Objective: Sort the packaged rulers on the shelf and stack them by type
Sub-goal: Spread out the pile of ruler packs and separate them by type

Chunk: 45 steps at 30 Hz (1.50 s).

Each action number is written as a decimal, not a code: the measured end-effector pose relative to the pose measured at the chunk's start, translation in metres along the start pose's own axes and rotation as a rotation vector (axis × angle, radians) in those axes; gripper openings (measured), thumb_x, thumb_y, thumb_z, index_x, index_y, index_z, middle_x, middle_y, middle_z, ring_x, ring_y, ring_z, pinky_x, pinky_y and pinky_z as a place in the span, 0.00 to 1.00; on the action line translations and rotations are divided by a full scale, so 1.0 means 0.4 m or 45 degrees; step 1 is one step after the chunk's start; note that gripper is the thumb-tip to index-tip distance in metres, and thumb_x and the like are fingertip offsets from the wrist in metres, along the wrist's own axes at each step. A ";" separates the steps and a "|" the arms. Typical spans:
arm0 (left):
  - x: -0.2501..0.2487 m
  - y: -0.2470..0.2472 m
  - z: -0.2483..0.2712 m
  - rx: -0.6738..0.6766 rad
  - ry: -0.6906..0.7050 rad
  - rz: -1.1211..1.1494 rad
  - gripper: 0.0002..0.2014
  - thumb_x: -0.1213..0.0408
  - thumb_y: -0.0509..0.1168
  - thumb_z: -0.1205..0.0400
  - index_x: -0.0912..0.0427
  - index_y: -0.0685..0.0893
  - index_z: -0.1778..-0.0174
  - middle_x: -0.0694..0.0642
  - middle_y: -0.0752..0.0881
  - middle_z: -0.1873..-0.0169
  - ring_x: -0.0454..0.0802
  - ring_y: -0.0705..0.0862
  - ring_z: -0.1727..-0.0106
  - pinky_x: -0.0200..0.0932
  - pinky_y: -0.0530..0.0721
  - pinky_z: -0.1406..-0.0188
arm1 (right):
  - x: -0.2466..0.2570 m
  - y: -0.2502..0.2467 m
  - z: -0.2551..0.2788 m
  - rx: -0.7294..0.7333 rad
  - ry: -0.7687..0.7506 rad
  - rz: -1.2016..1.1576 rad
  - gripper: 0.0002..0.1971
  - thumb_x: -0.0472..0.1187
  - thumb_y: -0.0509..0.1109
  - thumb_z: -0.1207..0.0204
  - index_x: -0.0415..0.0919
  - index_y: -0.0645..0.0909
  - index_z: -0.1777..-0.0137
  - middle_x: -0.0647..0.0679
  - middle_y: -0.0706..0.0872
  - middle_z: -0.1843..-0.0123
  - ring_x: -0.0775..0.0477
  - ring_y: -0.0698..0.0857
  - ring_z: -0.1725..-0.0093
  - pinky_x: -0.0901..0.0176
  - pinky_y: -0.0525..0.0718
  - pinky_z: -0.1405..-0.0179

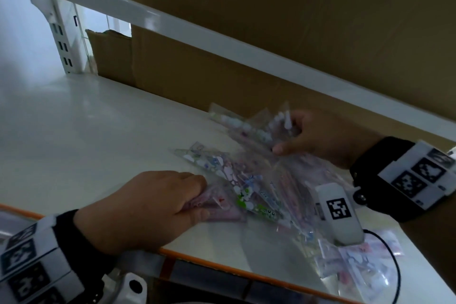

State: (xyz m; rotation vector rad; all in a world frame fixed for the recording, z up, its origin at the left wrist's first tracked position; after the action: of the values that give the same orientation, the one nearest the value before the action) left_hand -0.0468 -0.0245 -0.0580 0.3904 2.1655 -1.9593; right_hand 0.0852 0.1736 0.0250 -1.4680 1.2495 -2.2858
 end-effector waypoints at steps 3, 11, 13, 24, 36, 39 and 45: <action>-0.001 -0.002 -0.002 -0.034 0.006 -0.010 0.17 0.31 0.52 0.21 0.39 0.63 0.62 0.40 0.68 0.71 0.42 0.75 0.64 0.40 0.72 0.63 | -0.087 0.019 0.048 0.200 0.235 -0.200 0.11 0.31 0.79 0.33 0.32 0.85 0.51 0.47 0.91 0.60 0.53 0.89 0.64 0.66 0.84 0.67; 0.004 0.003 -0.004 -0.124 0.060 -0.027 0.21 0.28 0.48 0.21 0.41 0.64 0.66 0.41 0.71 0.75 0.41 0.74 0.72 0.32 0.68 0.75 | -0.228 -0.031 0.112 -0.042 0.533 -0.282 0.08 0.40 0.75 0.23 0.37 0.87 0.47 0.38 0.89 0.58 0.47 0.83 0.65 0.58 0.79 0.67; 0.006 0.005 -0.005 -0.127 0.059 -0.026 0.22 0.26 0.47 0.22 0.41 0.65 0.66 0.41 0.71 0.74 0.41 0.75 0.72 0.33 0.69 0.74 | -0.232 -0.048 0.122 -0.133 0.536 -0.331 0.05 0.41 0.73 0.21 0.41 0.88 0.54 0.36 0.90 0.54 0.49 0.85 0.64 0.59 0.83 0.66; -0.001 -0.003 -0.004 -0.115 0.064 -0.018 0.25 0.24 0.44 0.23 0.42 0.65 0.67 0.42 0.72 0.74 0.41 0.75 0.71 0.31 0.67 0.73 | -0.129 0.017 0.161 -0.129 0.101 0.847 0.25 0.68 0.67 0.29 0.59 0.79 0.36 0.61 0.83 0.45 0.60 0.81 0.51 0.56 0.83 0.49; -0.001 -0.001 -0.002 -0.086 0.051 0.008 0.24 0.25 0.44 0.24 0.43 0.65 0.67 0.44 0.74 0.71 0.41 0.75 0.68 0.42 0.75 0.68 | -0.137 0.061 0.163 -0.110 0.327 0.824 0.31 0.56 0.82 0.36 0.50 0.74 0.36 0.58 0.78 0.59 0.59 0.77 0.62 0.65 0.69 0.70; -0.003 -0.004 -0.003 -0.110 0.052 -0.001 0.26 0.24 0.42 0.25 0.43 0.67 0.66 0.44 0.75 0.71 0.41 0.76 0.67 0.43 0.77 0.66 | -0.114 0.064 0.133 -0.198 0.275 0.673 0.21 0.48 0.80 0.32 0.51 0.78 0.42 0.56 0.80 0.56 0.58 0.79 0.61 0.63 0.71 0.68; -0.011 -0.006 0.000 -0.113 0.073 -0.013 0.24 0.23 0.40 0.24 0.40 0.62 0.67 0.43 0.71 0.72 0.43 0.77 0.67 0.42 0.75 0.66 | -0.041 0.089 0.062 -0.194 0.182 0.471 0.12 0.58 0.76 0.28 0.52 0.84 0.56 0.58 0.85 0.59 0.58 0.83 0.59 0.60 0.77 0.63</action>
State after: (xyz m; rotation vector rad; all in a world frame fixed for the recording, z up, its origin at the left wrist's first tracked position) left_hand -0.0436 -0.0249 -0.0544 0.4273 2.2845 -1.8709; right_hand 0.1032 0.1454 -0.0071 -1.0174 1.6115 -2.1139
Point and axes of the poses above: each hand's wrist, its own z-axis away from the middle knuckle, its own y-axis out of the palm, x = y × z, the point moved 7 cm from there along -z, towards the middle knuckle
